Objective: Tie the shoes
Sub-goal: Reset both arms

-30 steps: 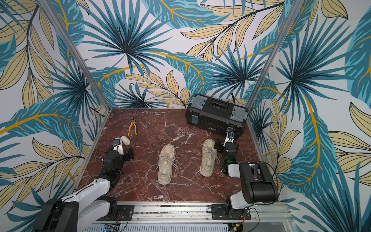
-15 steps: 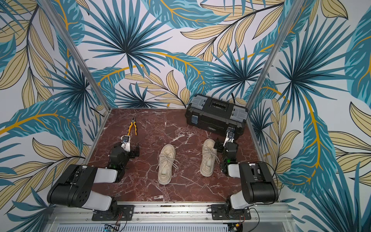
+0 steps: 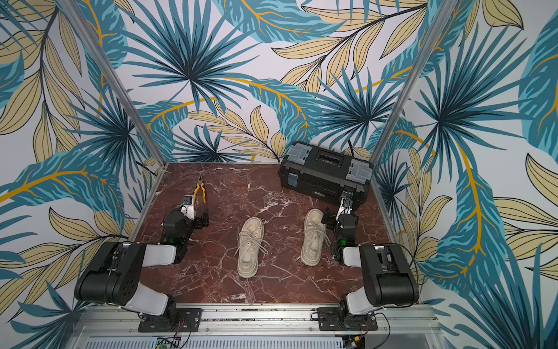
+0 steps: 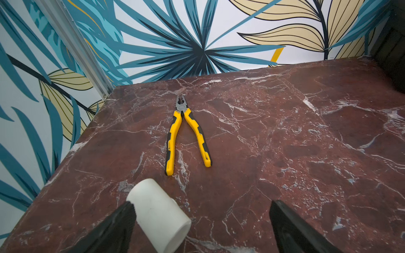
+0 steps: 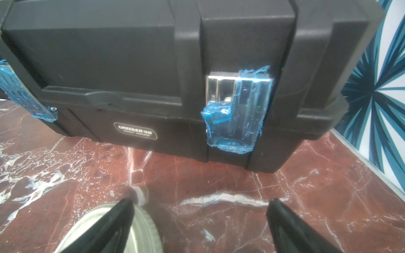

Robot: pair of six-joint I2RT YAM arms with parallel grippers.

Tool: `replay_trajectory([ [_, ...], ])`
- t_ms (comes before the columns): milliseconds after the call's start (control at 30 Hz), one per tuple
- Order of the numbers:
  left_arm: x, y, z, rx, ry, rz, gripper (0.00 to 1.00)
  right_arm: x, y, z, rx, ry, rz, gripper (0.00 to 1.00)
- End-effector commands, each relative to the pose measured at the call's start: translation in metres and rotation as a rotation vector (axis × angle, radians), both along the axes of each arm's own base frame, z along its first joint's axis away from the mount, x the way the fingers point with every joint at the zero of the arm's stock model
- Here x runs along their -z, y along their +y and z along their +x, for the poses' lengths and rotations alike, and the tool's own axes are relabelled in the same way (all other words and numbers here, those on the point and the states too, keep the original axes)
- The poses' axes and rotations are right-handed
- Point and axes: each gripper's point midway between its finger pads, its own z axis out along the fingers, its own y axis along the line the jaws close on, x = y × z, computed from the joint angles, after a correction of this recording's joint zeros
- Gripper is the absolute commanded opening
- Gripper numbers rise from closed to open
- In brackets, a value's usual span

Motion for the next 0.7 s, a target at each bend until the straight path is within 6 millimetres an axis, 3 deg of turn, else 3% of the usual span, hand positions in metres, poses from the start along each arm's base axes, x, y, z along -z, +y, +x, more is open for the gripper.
replay_trajectory([
  [0,-0.0084,-0.0006,0.0057,0.008,-0.016,-0.011,1.00,-0.0091,-0.0003,0.0031,-0.002,-0.026,-0.012,1.00],
  [667,-0.0071,-0.0010,0.0056,0.007,-0.010,-0.007,1.00,-0.0099,0.0003,0.0031,-0.003,-0.028,-0.017,1.00],
])
